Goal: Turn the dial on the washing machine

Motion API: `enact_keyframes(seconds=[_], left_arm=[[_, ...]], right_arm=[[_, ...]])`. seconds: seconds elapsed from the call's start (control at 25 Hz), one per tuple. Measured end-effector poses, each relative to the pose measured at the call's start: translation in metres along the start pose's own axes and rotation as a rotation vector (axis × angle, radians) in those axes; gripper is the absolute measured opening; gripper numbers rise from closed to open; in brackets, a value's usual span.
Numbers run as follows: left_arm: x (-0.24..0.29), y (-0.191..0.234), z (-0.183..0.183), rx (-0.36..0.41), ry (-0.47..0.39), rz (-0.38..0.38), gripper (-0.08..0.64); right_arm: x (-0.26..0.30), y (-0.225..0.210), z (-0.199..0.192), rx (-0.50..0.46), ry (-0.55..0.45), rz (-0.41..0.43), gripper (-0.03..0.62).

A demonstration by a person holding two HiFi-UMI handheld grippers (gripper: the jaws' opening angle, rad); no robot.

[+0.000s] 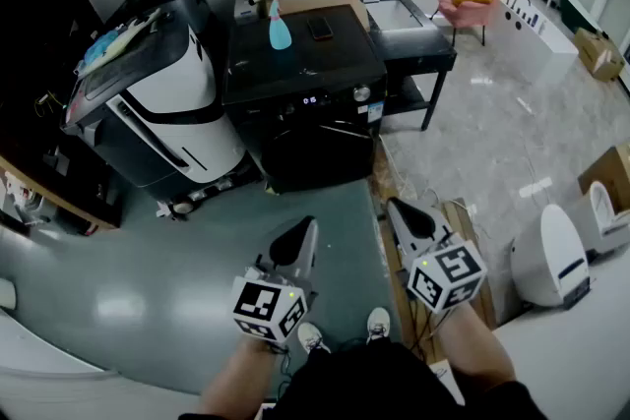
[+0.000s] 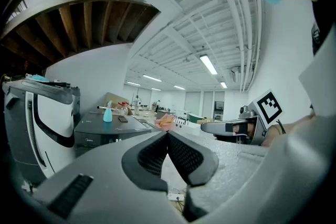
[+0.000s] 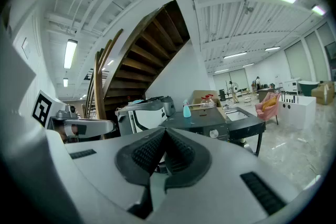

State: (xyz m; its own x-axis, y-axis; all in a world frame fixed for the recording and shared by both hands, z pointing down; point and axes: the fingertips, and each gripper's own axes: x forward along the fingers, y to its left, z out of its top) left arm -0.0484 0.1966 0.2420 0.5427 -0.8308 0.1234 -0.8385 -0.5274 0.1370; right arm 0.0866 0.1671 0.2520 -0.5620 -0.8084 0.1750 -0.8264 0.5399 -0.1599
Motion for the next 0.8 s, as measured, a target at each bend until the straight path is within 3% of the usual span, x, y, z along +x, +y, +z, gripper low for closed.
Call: enact_keyframes(seconds=[0.8], left_arm=[[-0.017,0.038,-0.003,-0.011,0.008,0.006,0.005]], right_arm=[[0.034,0.032,-0.007,-0.025,-0.01,0.037,0.002]])
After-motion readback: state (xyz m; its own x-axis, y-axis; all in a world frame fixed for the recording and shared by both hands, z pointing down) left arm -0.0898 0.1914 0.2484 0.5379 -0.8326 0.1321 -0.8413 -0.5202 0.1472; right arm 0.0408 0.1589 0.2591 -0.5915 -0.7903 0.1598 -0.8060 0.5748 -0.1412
